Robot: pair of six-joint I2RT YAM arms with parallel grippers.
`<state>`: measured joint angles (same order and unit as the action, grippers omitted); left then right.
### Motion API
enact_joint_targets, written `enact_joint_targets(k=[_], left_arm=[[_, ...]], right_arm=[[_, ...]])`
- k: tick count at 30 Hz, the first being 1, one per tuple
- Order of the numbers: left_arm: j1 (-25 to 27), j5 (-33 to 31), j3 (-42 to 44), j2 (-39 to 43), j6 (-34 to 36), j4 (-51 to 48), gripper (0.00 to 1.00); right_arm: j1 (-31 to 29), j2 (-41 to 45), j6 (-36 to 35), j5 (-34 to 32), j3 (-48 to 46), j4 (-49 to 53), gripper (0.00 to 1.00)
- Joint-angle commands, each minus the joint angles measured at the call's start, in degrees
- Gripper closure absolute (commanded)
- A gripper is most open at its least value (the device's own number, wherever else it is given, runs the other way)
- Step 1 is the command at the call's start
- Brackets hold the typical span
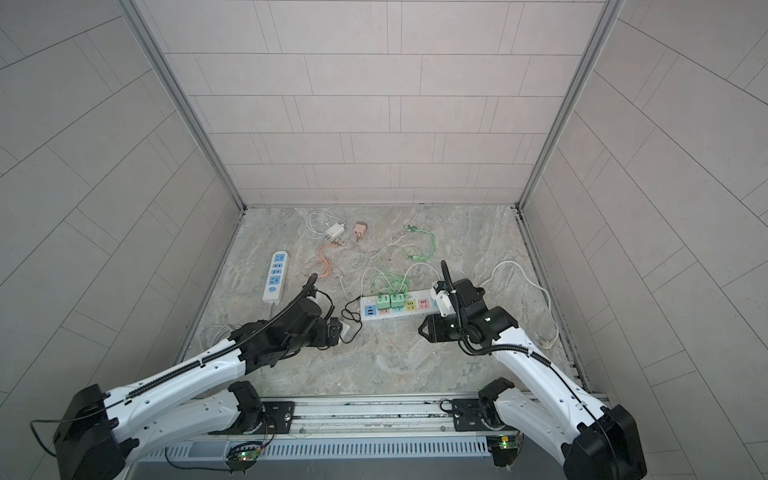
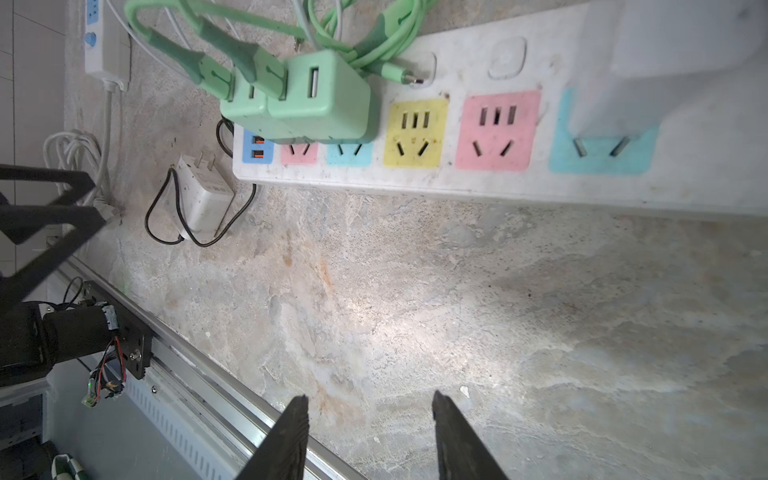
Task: Insert the plug
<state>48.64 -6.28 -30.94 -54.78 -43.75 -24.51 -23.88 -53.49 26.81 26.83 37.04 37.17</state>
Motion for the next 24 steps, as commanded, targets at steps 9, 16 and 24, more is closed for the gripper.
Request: enact_joint_targets(k=[9,16,24], left_arm=[[4.76,-3.12,9.14,2.61,-21.05,12.00,0.00],[7.07,-3.42,7.76,-2.24,-22.22,11.94,0.00],[15.58,-8.81,4.26,-5.79,-25.27,9.80,0.00]], right_arm=[[-0.03,1.09,-0.44,2.45,-0.76,-1.09,0.51],[-0.02,1.55,-0.35,2.79,-1.03,-1.32,0.51],[-0.07,1.02,-0.50,4.00,-0.95,-1.62,0.51]])
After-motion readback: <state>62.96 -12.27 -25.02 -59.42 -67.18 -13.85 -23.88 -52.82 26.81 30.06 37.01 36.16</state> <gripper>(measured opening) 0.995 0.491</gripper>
